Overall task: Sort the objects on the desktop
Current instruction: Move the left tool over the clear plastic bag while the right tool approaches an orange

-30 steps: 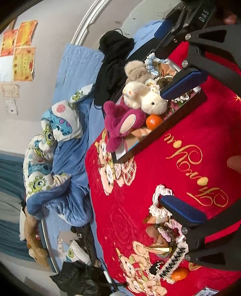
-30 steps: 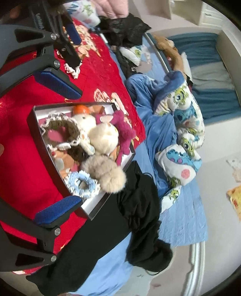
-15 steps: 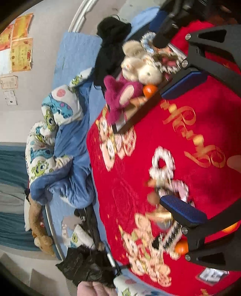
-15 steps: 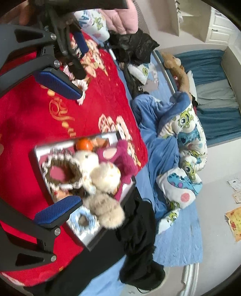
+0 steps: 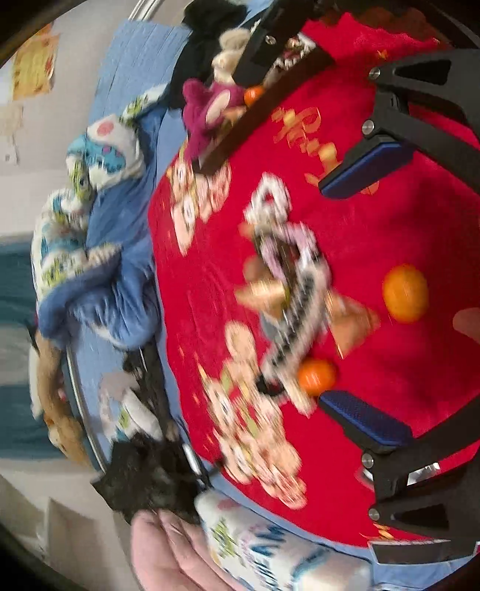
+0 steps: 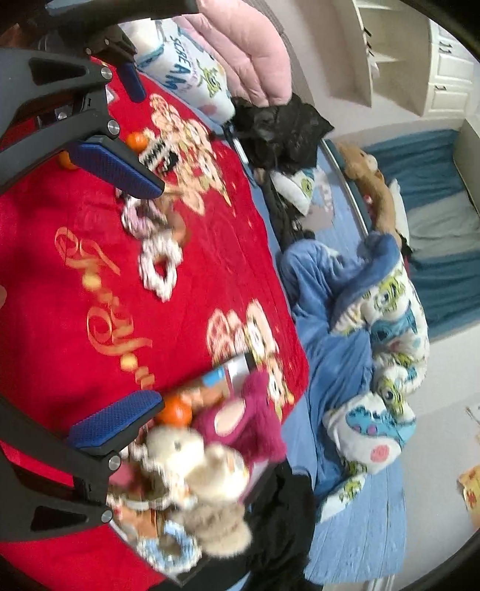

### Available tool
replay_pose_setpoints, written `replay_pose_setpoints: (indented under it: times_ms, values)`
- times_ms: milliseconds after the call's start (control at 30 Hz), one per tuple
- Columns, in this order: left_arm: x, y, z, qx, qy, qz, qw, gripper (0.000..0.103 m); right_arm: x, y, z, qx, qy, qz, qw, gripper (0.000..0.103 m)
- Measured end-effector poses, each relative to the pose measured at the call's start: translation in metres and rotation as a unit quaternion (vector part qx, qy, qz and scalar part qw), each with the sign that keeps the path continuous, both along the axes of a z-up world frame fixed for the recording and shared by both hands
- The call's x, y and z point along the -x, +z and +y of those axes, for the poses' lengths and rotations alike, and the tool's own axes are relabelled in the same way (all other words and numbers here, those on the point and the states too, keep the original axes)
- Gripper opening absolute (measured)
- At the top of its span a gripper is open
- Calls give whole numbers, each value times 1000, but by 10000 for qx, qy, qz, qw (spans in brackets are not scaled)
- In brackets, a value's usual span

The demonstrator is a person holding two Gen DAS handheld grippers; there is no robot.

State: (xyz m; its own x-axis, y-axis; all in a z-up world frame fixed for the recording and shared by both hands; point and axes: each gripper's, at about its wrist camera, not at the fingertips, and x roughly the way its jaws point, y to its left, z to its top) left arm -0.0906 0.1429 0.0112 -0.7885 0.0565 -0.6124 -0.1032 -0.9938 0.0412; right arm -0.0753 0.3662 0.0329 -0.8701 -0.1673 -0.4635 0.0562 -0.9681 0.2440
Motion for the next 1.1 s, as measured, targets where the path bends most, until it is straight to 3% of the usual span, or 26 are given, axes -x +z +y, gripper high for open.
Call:
replay_pose_setpoints:
  times_ms: [367, 533, 833, 1100]
  values:
    - [0, -25, -98, 135, 1075, -205, 9939, 103, 18, -9, -67, 216, 733, -156, 9970, 103]
    - [0, -35, -115, 259, 1169, -320, 9923, 103, 24, -16, -99, 298, 1090, -283, 9932, 103]
    - [-2, -60, -133, 479, 1124, -549, 9910, 103, 15, -40, -153, -37, 1657, -554, 9846, 103]
    - [7, -80, -143, 635, 1176, -933, 9866, 103, 17, -72, -162, -187, 1788, -964, 9790, 103]
